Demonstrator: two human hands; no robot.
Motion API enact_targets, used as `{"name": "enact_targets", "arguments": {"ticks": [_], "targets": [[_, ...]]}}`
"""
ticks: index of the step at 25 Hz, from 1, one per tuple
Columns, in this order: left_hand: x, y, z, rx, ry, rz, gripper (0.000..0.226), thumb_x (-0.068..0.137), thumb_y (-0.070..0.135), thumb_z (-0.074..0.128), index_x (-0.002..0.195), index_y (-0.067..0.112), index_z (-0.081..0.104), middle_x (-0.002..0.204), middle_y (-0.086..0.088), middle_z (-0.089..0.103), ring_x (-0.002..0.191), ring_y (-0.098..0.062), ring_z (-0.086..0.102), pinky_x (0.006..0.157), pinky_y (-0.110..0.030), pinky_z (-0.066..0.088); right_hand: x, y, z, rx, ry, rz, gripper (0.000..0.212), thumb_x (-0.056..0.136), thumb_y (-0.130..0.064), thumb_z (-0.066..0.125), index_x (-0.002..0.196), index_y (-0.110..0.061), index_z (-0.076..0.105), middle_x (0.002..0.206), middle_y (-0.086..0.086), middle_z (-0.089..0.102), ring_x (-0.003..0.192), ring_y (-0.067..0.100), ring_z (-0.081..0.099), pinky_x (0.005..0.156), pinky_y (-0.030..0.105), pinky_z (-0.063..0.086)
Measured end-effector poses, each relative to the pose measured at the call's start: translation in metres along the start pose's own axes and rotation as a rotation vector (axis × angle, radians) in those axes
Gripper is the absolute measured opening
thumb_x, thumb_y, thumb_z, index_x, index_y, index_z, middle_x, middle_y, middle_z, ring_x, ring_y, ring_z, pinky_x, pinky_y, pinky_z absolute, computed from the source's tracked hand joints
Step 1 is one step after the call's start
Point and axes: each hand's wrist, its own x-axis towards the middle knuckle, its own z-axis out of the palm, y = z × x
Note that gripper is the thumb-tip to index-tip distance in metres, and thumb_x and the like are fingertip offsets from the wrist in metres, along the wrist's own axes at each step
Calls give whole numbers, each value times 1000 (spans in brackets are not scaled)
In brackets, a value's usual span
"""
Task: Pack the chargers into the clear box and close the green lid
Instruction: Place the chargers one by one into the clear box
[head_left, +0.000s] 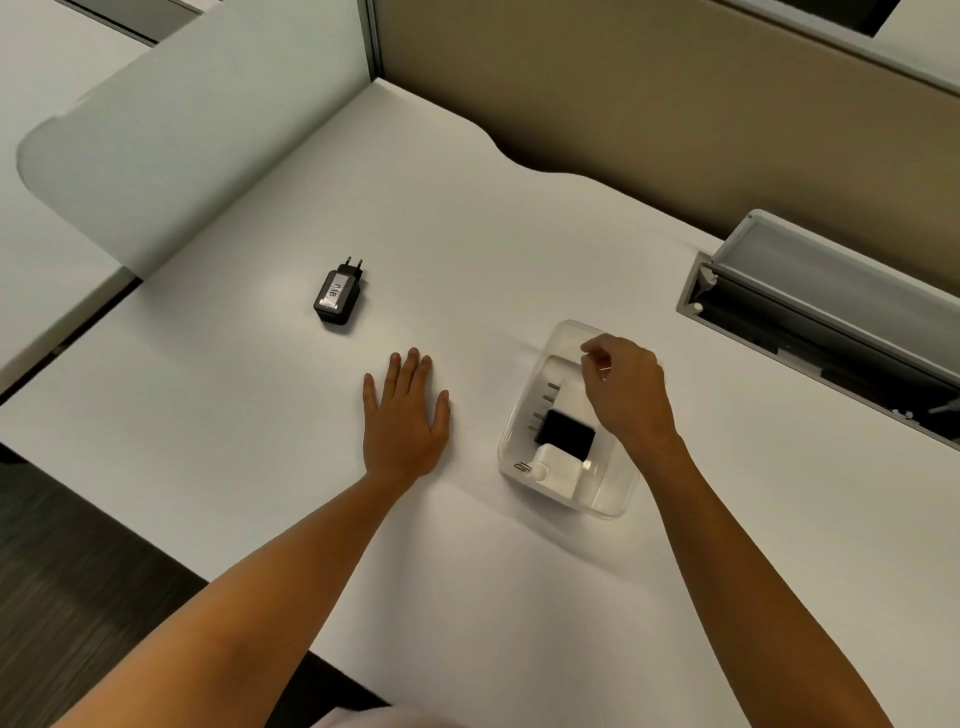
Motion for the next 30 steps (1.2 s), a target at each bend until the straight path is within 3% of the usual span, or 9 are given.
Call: {"name": "enact_targets", "arguments": {"ticks": [3, 7, 11, 15, 17, 20, 24, 30], "targets": [[-1, -15, -7, -25, 10, 35, 60, 101, 44, 32, 154, 17, 36, 164, -2, 29, 154, -18, 18, 126, -44, 8, 5, -23, 4, 100, 83, -79, 13, 94, -20, 57, 102, -17, 67, 94, -7, 69, 83, 10, 64, 79, 24, 55], [-3, -71, -32, 7, 62, 81, 57, 99, 42, 35, 148, 16, 45, 159, -4, 40, 151, -21, 30, 124, -42, 19, 19, -57, 26, 186, -72, -144, 15, 93, -14, 58, 101, -16, 70, 93, -5, 71, 82, 9, 66, 79, 23, 56], [7, -116, -53, -16, 160, -134, 58, 99, 41, 35, 148, 12, 43, 160, -6, 38, 152, -21, 25, 125, -46, 14, 34, -101, 65, 211, -243, -244, 14, 90, -12, 60, 99, -14, 70, 91, -1, 72, 80, 13, 68, 77, 27, 57], [12, -111, -52, -17, 179, -237, 57, 101, 38, 43, 150, 10, 40, 161, -5, 35, 153, -20, 23, 126, -46, 10, 57, -146, 120, 271, -531, -60, 22, 87, -13, 64, 109, -10, 66, 100, 9, 71, 91, 28, 70, 84, 38, 56], [10, -109, -52, -22, 175, -227, 57, 101, 37, 45, 150, 11, 40, 162, -5, 34, 153, -19, 22, 126, -46, 10, 69, -168, 143, 325, -585, 70, 42, 84, -26, 71, 120, -8, 57, 107, 13, 69, 100, 30, 68, 88, 40, 55], [12, -110, -53, -17, 169, -240, 58, 100, 40, 42, 151, 12, 38, 163, -3, 33, 154, -17, 21, 126, -45, 8, 85, -203, 174, 324, -522, 139, 74, 74, -46, 78, 129, -8, 46, 122, 11, 59, 110, 28, 59, 81, 33, 47], [12, -109, -55, -15, 172, -233, 59, 100, 42, 39, 152, 13, 38, 163, -3, 33, 154, -17, 20, 127, -45, 9, 90, -230, 207, 285, -387, 220, 91, 63, -56, 80, 128, -7, 39, 128, 11, 51, 116, 29, 54, 79, 31, 39], [11, -106, -55, -27, 166, -235, 57, 101, 37, 45, 152, 12, 38, 163, -3, 32, 154, -17, 20, 127, -45, 8, 91, -217, 202, 138, -399, 189, 61, 74, -35, 74, 119, -2, 50, 121, 14, 58, 111, 32, 58, 83, 34, 46]]}}
